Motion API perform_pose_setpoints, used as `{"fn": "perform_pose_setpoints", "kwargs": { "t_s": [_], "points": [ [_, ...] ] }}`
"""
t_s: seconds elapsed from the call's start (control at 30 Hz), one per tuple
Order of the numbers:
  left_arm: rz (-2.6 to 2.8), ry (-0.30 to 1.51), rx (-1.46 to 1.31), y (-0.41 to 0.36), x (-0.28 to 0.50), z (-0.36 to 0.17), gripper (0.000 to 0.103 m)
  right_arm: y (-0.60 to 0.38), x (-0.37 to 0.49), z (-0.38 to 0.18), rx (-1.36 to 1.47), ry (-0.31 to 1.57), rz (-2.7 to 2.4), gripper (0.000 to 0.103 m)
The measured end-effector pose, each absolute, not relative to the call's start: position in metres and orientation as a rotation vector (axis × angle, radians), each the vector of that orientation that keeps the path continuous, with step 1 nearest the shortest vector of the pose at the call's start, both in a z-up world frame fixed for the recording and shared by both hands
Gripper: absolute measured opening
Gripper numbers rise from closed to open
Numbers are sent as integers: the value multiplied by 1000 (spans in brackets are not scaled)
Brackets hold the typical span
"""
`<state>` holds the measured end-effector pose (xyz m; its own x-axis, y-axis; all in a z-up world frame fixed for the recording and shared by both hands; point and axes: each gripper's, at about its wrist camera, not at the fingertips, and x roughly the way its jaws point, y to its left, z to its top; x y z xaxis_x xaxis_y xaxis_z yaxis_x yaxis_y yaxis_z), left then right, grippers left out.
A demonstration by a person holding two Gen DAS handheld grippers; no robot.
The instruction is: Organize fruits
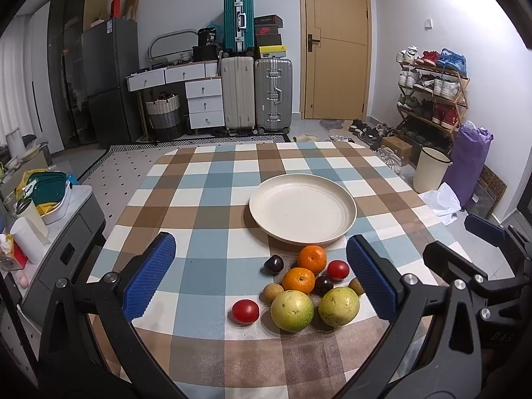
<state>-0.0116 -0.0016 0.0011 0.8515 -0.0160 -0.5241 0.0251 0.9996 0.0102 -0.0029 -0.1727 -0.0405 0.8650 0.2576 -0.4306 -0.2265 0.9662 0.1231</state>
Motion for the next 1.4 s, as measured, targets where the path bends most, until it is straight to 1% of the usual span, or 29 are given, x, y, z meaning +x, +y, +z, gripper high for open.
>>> {"fn": "perform_pose_setpoints", "kwargs": {
  "t_s": [1.4],
  "points": [
    [-3, 564, 21, 4, -14, -6, 103, -174, -5, -37, 75, 463, 267, 103]
  ]
}}
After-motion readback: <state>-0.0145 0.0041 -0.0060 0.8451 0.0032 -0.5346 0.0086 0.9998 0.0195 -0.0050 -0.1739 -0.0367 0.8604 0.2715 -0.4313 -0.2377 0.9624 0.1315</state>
